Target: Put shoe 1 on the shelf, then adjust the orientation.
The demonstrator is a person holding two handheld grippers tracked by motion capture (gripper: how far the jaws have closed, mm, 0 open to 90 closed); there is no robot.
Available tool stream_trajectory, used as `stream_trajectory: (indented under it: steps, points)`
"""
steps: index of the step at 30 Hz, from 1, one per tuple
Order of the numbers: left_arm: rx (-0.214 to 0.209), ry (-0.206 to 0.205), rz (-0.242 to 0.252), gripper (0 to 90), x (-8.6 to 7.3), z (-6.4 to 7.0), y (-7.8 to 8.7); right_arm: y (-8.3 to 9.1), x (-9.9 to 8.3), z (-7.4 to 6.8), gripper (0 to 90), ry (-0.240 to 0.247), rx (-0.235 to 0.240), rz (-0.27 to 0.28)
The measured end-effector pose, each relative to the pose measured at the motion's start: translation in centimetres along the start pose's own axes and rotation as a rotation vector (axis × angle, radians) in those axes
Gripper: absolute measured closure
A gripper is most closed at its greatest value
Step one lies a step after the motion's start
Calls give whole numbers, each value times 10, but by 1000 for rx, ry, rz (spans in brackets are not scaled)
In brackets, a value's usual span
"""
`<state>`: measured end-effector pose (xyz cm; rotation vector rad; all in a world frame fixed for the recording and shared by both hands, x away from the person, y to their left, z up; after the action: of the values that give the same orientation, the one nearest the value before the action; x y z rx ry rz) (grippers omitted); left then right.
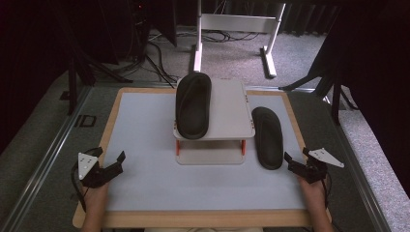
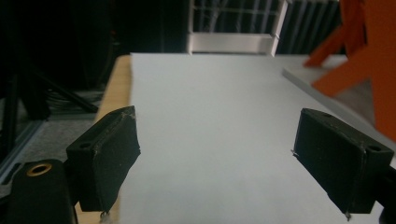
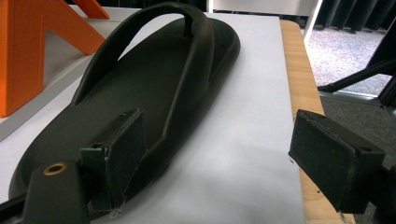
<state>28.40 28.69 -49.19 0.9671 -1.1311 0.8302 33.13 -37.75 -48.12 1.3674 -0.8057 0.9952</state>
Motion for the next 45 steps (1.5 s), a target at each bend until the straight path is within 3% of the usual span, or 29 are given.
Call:
stream_trajectory:
  steps: [2, 7, 10, 13, 19, 21, 22, 28, 35, 45]
  points:
    - [-2, 3, 14, 136, -1, 0, 1, 1, 0, 1, 174, -14, -9, 5]
    - [1, -40, -6, 127, 0, 4, -1, 1, 0, 6, 153, -56, 8, 8]
    - [16, -20, -11, 40, 0, 2, -1, 2, -1, 4, 138, -43, -10, 20]
    - [-6, -10, -9, 17, 0, 1, -1, 3, -1, 1, 151, -18, -19, 30]
    - [-16, -31, -5, 17, 0, 2, -1, 0, 1, 0, 157, -3, 19, -31]
    - [-17, -36, -7, 17, 0, 3, -1, 0, 0, 0, 218, -11, 47, -75]
    - [-17, -38, -8, 17, 0, 3, -1, -2, 0, 0, 206, -7, 59, -104]
    - [-16, -52, -13, 17, 0, 4, -1, -4, 2, -1, 222, 10, 67, -160]
    - [-18, -61, -19, 17, 0, 5, -2, -5, 9, 0, 228, -11, 94, -211]
    - [-18, -68, -20, 17, 0, 6, -2, -12, 23, 2, 238, -28, 93, -273]
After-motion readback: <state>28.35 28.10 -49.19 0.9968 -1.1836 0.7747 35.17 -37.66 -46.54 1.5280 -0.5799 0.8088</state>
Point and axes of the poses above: each handheld gripper's, and its own axes: y roughly backward along the jaws, x roughly out of its top, z roughly to its right, the point moved 1 cm from there along -y, roughly forward along the jaws, and after that the axes turned 11 degrees about -x, right-handed, at the moved point
